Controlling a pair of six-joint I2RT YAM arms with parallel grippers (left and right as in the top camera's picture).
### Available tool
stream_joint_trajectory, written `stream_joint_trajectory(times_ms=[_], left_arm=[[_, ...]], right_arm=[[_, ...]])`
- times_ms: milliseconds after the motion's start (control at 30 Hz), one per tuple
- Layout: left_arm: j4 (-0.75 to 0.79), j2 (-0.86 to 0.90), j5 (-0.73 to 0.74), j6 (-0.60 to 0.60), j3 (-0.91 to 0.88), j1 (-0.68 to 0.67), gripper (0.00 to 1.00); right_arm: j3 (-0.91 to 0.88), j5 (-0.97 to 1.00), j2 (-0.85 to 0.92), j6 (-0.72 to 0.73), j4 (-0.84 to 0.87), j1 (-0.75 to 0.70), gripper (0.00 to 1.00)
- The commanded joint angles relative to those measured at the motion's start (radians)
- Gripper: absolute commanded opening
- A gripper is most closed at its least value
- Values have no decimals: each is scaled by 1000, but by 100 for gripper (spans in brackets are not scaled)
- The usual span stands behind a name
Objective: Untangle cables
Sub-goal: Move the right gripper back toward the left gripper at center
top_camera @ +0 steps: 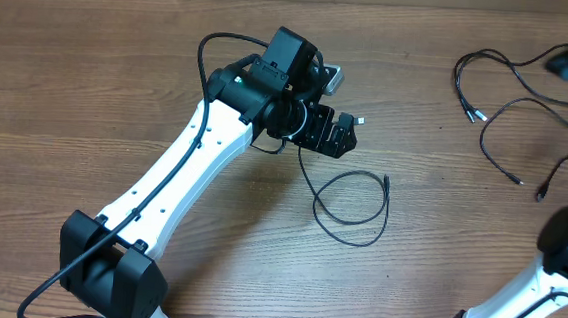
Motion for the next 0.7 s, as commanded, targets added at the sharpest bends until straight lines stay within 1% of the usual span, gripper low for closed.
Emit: stream_joint_trajectory(times_ms=[0,133,300,533,667], left_arm=[[-1,-11,-6,16,10,1,100],[-2,-11,-6,16,10,1,100],[-1,-11,-6,16,10,1,100],[-2,-11,-6,16,10,1,100],[-1,-11,-6,16,10,1,100]], right_arm=[[7,-18,-1,-115,-17,90,100],[-20,-18,-1,-171,-19,174,100],[-126,-19,-1,-211,15,254,100],[-300,-34,-1,-212,86,333,100],[-351,-38,-1,-243,101,376,100]])
